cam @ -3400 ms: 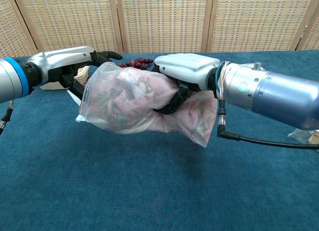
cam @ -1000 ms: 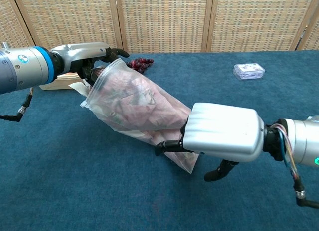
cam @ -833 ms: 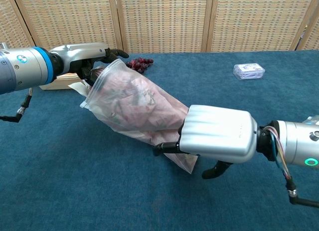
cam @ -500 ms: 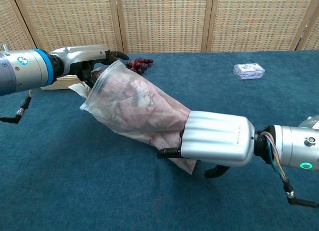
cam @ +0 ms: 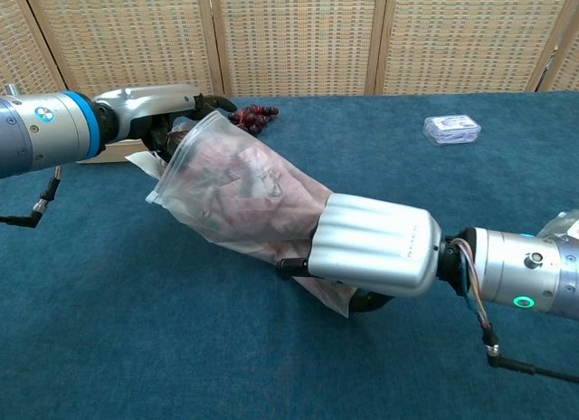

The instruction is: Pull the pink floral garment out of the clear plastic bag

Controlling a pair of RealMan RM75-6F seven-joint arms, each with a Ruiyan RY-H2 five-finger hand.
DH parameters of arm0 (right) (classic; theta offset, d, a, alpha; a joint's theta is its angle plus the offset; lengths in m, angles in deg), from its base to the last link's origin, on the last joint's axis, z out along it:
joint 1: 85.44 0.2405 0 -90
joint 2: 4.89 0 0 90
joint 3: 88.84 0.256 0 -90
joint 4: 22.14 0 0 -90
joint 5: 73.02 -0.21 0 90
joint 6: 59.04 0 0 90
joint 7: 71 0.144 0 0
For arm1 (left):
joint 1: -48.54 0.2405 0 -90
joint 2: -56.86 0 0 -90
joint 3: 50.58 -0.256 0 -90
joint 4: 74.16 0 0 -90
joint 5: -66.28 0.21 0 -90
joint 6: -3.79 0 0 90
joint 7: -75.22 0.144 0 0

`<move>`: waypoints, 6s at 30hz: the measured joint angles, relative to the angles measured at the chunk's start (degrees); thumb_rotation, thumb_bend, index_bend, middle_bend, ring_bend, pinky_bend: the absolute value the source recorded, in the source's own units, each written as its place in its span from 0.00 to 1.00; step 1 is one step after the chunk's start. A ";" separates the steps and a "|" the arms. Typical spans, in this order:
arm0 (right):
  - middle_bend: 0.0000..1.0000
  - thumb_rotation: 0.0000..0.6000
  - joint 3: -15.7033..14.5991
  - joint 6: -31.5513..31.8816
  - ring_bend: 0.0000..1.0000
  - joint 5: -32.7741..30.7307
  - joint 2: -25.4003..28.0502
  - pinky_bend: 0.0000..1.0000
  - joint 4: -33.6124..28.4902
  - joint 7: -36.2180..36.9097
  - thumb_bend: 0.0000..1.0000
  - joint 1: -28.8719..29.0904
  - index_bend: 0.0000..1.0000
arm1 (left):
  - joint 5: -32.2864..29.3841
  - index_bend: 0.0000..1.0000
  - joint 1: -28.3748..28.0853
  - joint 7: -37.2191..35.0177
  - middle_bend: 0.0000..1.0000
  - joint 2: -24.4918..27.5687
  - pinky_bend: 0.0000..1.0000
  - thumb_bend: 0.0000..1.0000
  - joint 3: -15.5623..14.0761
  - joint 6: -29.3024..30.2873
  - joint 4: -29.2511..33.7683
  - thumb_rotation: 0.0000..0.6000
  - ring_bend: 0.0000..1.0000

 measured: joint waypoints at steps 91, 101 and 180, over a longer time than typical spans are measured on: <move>0.84 1.00 -3.08 4.19 0.77 -1.15 10.98 0.91 0.56 0.10 1.00 -0.50 0.71 | 2.03 0.72 4.70 -7.23 0.00 15.78 0.00 0.64 2.28 1.63 -2.60 1.00 0.00; 0.84 1.00 -3.18 3.99 0.77 -2.47 15.09 0.91 -0.23 -1.30 1.00 -2.43 0.71 | 2.74 0.72 8.51 -12.18 0.00 23.64 0.00 0.64 3.19 1.47 -6.01 1.00 0.00; 0.00 1.00 -2.24 16.58 0.00 -8.22 18.65 0.06 13.23 5.55 0.00 -15.20 0.00 | 19.28 0.00 20.88 -25.28 0.00 34.01 0.00 0.06 3.53 9.12 -6.95 1.00 0.00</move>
